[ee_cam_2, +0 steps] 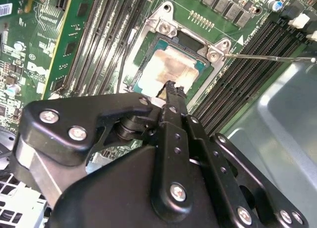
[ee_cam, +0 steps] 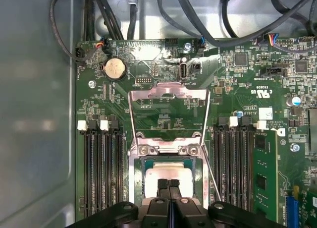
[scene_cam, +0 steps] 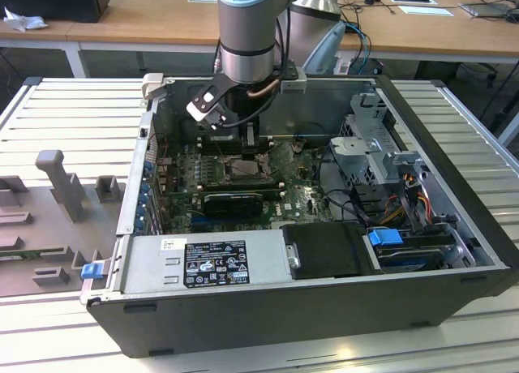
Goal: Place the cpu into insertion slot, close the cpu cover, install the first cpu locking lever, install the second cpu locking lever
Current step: 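Close the cpu cover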
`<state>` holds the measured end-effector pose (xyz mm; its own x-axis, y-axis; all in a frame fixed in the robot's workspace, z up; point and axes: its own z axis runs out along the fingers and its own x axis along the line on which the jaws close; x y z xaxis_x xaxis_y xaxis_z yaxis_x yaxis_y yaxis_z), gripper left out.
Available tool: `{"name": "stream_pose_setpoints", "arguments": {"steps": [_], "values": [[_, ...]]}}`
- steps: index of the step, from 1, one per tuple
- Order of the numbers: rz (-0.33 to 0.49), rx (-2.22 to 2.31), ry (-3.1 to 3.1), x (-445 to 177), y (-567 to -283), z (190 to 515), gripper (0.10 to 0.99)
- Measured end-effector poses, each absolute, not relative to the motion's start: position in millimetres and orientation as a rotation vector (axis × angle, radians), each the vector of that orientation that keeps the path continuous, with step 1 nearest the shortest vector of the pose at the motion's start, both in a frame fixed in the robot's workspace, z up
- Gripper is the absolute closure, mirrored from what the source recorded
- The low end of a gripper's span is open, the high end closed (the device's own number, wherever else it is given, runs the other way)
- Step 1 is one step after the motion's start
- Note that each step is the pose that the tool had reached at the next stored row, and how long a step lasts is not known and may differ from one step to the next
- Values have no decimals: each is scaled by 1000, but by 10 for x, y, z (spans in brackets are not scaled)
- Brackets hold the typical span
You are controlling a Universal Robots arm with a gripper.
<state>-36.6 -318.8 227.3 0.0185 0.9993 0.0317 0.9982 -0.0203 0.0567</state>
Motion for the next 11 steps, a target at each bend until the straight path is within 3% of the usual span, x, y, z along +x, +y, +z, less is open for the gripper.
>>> {"name": "stream_pose_setpoints", "arguments": {"steps": [11], "values": [[97, 2229, 2186, -366, -3188, 2318, 980]]}}
